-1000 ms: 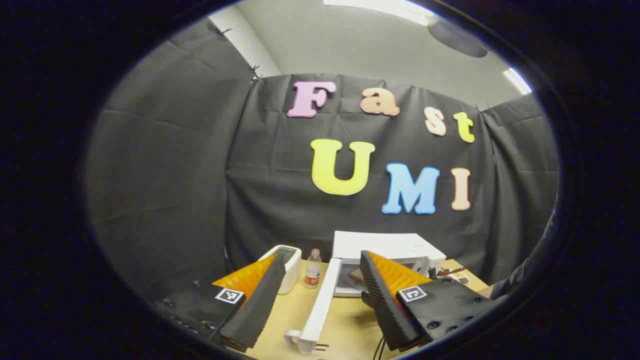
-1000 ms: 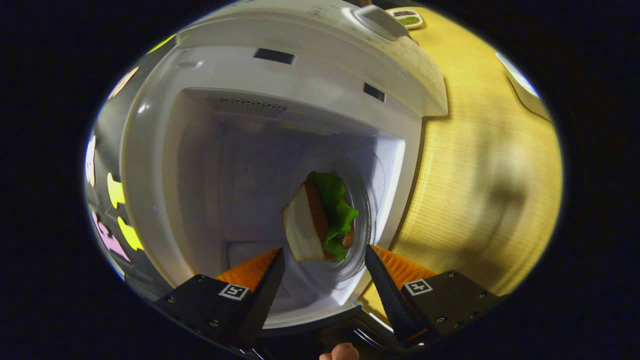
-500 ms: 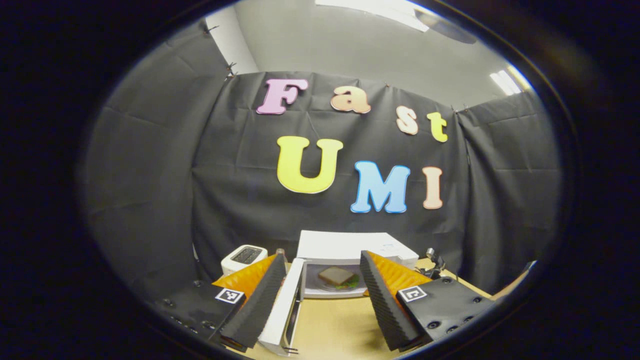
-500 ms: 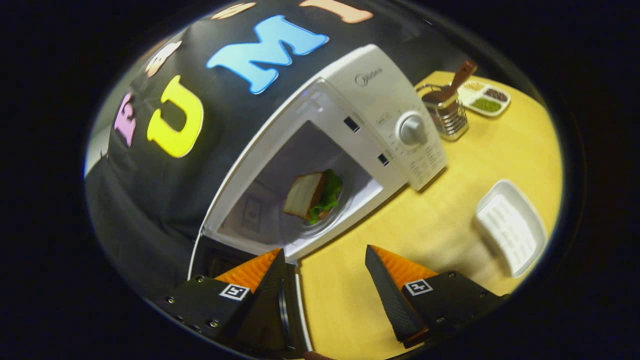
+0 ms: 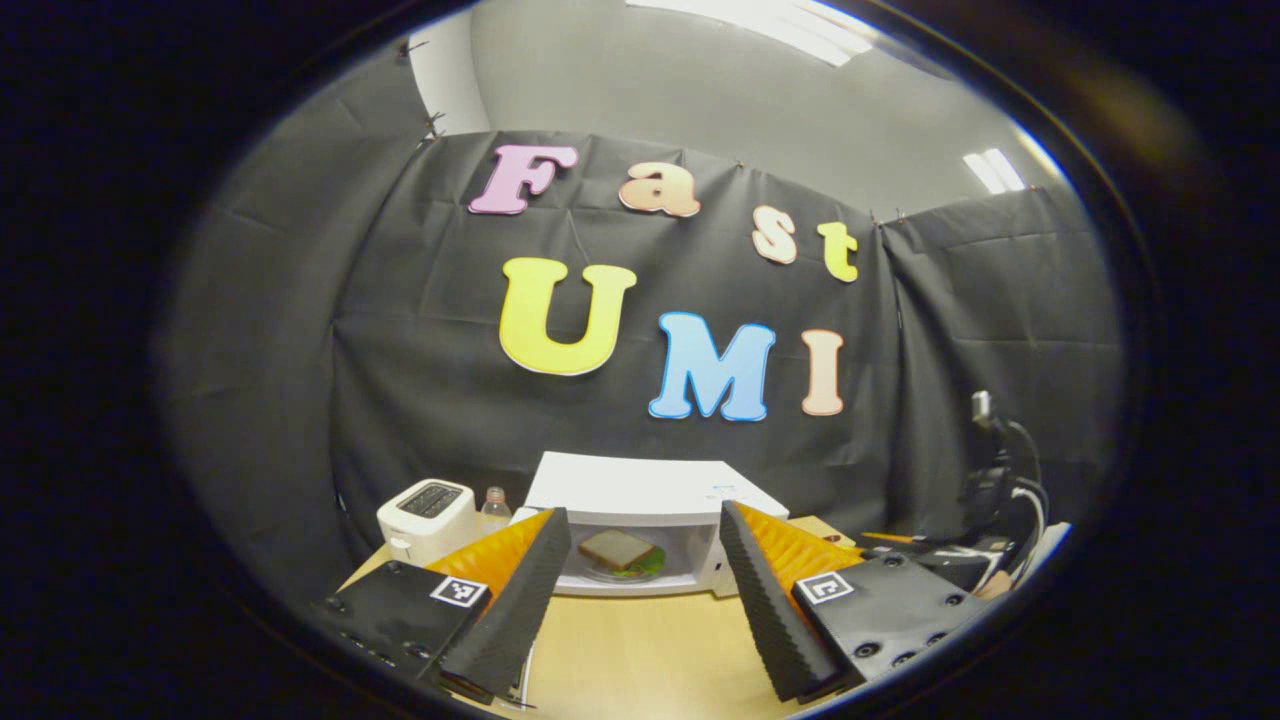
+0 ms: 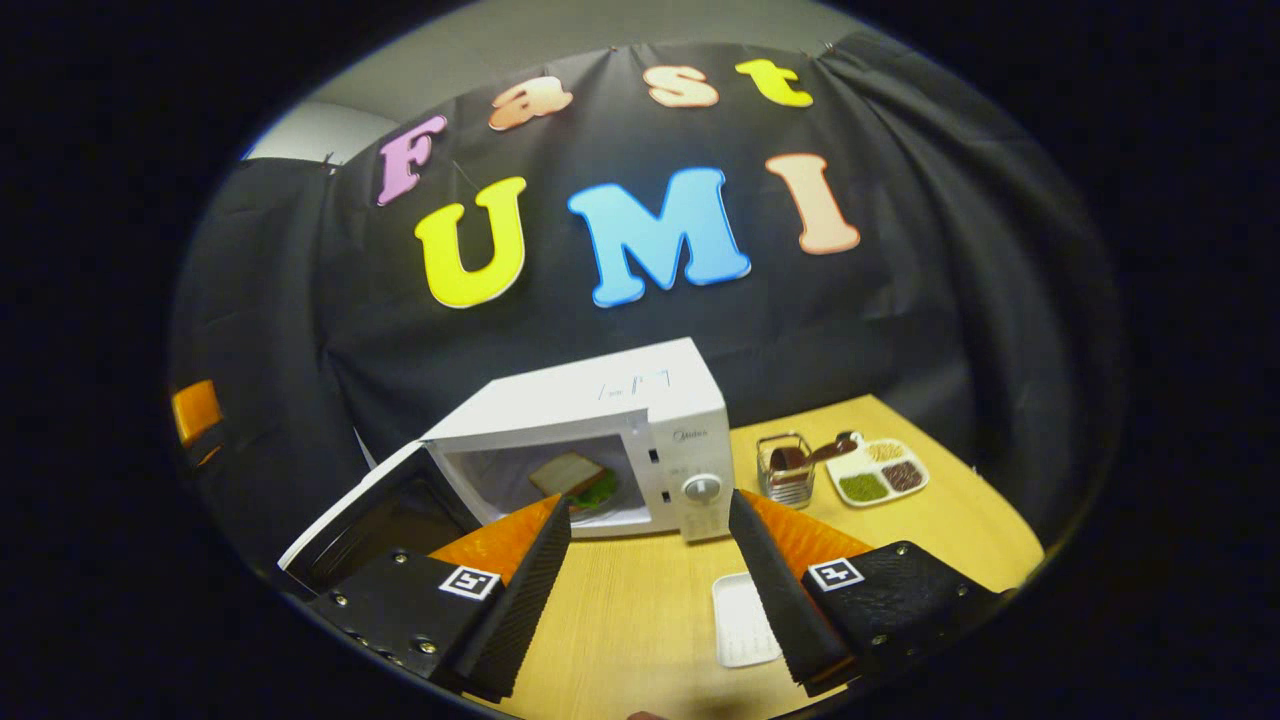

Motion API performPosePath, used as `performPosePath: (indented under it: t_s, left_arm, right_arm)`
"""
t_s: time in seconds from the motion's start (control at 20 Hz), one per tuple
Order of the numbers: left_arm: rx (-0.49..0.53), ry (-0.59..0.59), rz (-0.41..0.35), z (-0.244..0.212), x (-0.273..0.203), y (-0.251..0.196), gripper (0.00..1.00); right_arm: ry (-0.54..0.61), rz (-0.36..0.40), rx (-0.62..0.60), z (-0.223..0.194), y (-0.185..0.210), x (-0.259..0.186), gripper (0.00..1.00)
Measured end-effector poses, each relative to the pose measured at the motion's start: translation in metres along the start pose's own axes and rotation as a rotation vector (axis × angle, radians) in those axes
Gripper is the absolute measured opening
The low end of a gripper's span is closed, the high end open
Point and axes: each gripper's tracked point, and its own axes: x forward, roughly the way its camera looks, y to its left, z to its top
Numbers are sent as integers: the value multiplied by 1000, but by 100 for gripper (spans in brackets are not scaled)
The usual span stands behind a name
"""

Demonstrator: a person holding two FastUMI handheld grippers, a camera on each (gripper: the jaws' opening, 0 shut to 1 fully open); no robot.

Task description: Open the microwave oven with the left hand, put the food in, and close the microwave oven.

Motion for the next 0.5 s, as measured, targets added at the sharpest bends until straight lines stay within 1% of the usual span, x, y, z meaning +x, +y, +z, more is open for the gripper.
performPosePath:
  t_s: [0.1, 0.2, 0.3, 0.5]
  left_arm:
    - [19, -6, -18, 1, 1, -12, 95]
    - [49, -24, -23, 7, -1, -20, 96]
    - [80, -60, -13, 18, -8, -25, 96]
    - [125, -91, -2, 23, -19, -32, 97]
  right_arm:
    - [-79, -19, -33, 33, -3, -26, 96]
    - [-133, -44, -62, 58, -7, -48, 95]
    - [-153, -60, -93, 69, -8, -63, 96]
    - [-193, -40, -90, 82, 0, -78, 96]
